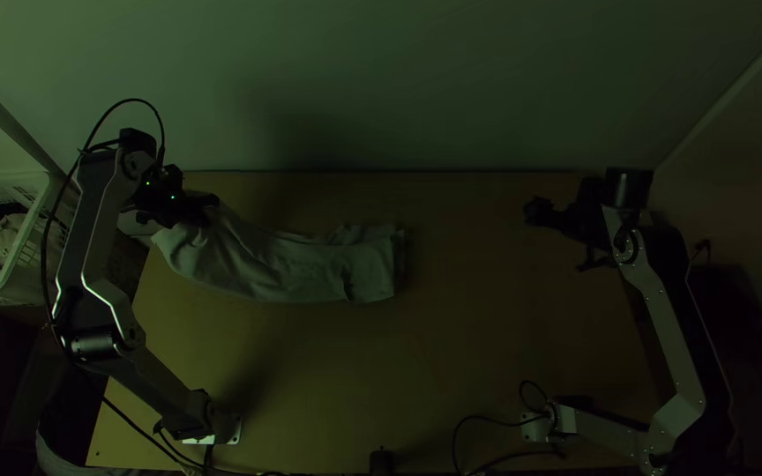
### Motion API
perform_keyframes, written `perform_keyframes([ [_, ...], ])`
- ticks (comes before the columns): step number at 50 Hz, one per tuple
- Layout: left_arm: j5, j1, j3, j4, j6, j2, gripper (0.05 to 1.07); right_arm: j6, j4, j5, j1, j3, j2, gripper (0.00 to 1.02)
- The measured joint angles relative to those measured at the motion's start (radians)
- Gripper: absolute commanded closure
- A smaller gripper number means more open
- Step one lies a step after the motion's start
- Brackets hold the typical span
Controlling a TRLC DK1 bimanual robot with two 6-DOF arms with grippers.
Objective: Fold the t-shirt
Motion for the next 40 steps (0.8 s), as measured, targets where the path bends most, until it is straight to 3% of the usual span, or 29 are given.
perform_keyframes([
  [17,-0.063,-0.312,0.208,-0.108,-0.127,0.056,1.05,-0.001,0.004,0.000,-0.041,-0.043,-0.066,0.04],
  [40,-0.074,-0.617,0.312,-0.092,-0.349,0.280,1.04,0.000,0.004,0.000,-0.051,-0.144,-0.176,0.04],
])
